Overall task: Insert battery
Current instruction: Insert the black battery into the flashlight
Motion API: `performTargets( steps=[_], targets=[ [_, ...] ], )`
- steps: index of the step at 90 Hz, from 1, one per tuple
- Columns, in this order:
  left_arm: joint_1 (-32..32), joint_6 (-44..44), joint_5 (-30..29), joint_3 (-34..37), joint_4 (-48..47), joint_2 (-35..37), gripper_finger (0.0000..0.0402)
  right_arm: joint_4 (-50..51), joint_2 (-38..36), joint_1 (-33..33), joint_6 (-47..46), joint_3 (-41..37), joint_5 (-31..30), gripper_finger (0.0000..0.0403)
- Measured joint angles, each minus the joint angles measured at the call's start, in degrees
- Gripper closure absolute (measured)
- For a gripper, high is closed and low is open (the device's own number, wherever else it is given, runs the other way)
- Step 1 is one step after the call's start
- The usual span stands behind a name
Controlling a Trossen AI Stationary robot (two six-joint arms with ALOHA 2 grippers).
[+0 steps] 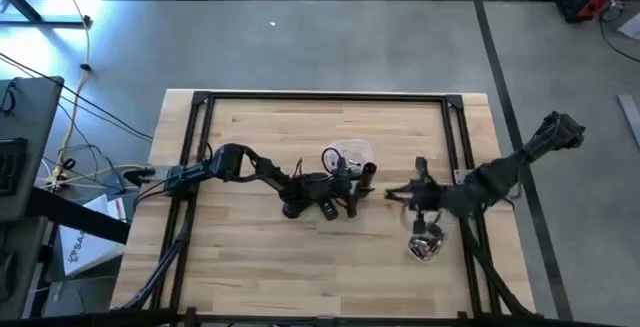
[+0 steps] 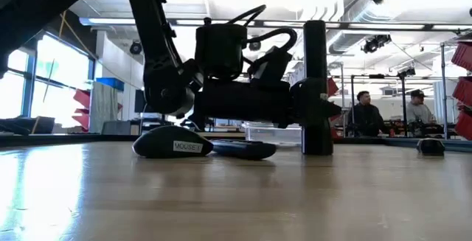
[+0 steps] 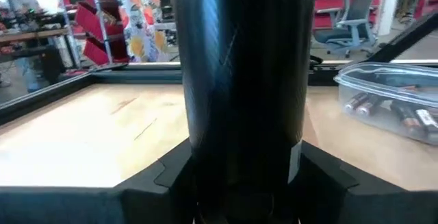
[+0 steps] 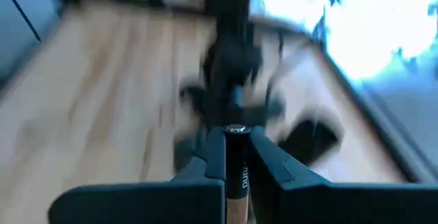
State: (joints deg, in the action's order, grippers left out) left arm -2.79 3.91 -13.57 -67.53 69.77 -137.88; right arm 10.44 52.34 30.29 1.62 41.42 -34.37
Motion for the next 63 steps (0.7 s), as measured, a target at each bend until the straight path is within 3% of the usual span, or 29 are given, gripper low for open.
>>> performTargets(
  steps=[14, 29, 48, 63],
  targets=[
    [-0.1, 2.5, 0.8, 0.0, 0.8, -0.1, 0.024, -20.2, -4.1, -7.9, 10.8, -7.6, 14.3, 0.0403],
    [-0.2, 5.0, 4.5, 0.0, 2.5, -0.1, 0.025, -31.8, -3.2, -16.9, 14.2, -12.6, 26.2, 0.0403],
    [-0.3, 5.3, 5.6, 0.0, 3.2, -0.1, 0.0255, -41.1, -1.2, -25.9, 13.0, -17.5, 36.7, 0.0403],
    [-0.3, 4.7, 5.6, 0.0, 3.4, -0.1, 0.0256, -46.2, 0.6, -29.7, 10.0, -20.8, 40.8, 0.0403]
  ],
)
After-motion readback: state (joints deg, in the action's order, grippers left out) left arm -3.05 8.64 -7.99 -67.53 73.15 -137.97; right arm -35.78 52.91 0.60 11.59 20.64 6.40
